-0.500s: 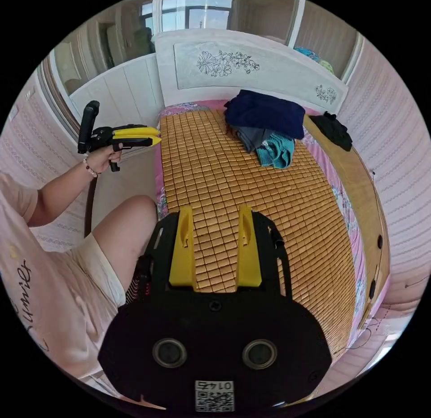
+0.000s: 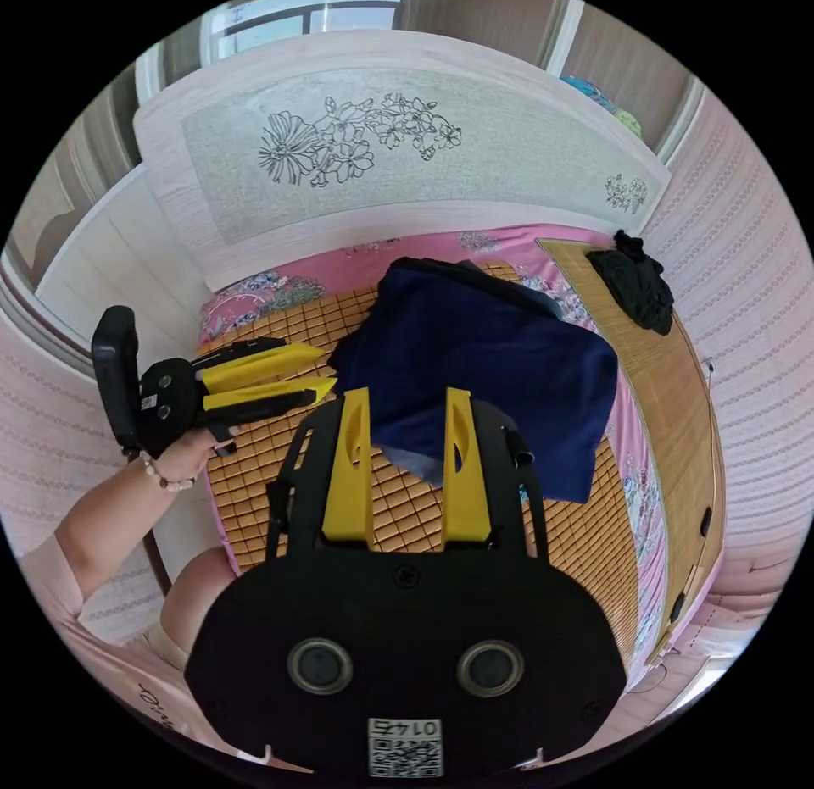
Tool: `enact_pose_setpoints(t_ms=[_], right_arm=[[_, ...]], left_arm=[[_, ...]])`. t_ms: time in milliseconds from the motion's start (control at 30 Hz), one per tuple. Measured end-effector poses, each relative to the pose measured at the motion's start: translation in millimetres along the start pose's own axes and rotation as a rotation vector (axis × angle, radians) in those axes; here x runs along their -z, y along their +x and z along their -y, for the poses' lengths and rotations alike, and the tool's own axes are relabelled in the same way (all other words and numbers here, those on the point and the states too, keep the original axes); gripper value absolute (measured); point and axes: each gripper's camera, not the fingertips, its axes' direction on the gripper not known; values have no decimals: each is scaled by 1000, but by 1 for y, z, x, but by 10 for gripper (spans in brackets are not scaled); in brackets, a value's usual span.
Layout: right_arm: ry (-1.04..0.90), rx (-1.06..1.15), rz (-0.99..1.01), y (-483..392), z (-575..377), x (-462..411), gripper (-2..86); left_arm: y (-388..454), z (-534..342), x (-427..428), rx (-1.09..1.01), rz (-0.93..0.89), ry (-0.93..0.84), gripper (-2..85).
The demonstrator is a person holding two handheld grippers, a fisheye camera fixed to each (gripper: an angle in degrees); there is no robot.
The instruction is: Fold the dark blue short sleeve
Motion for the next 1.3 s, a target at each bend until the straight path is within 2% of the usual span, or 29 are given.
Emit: enact_pose_setpoints(t_ms=[133, 167, 200, 300, 433, 533, 633, 700, 767, 867, 933, 1000, 1133, 1300], right_arm=[[9, -91, -44, 15, 9, -38, 135], [39, -104, -139, 15, 6, -37, 85], [31, -50, -134, 13, 4, -37, 43], [73, -22, -61, 23, -14, -14, 0], [213, -81, -4, 50, -71, 46, -7], [340, -203, 64, 78, -168, 91, -9], [357, -356, 57, 88, -301, 104, -9], [288, -495, 50, 85, -414, 91, -8], [193, -618, 43, 80, -498, 69, -6], [1, -838, 24, 63, -630, 27, 3], [-78, -941, 43, 47, -693, 9, 12], [-103, -1028, 69, 24, -752, -7, 33], [-119, -1056, 101, 6, -795, -33, 64], [-129, -1057, 79, 17, -831, -67, 101]], left_arm=[[16, 18, -35, -15, 14, -23, 73], [23, 18, -33, -35, 20, -12, 60], [27, 18, -31, -42, 18, -8, 53], [51, 20, -5, -65, 1, 52, 24], [141, 33, 75, -206, -36, 255, 9], [238, 20, 120, -338, -203, 305, 4], [349, -40, 118, -433, -448, 210, 7], [415, -94, 95, -451, -604, 86, 19], [491, -178, 46, -434, -744, -141, 42], [546, -274, 5, -399, -750, -385, 51], [557, -303, 2, -395, -721, -455, 52], [554, -312, 6, -364, -674, -454, 52], [546, -303, -3, -269, -586, -453, 50], [599, -310, -47, -268, -563, -555, 60]])
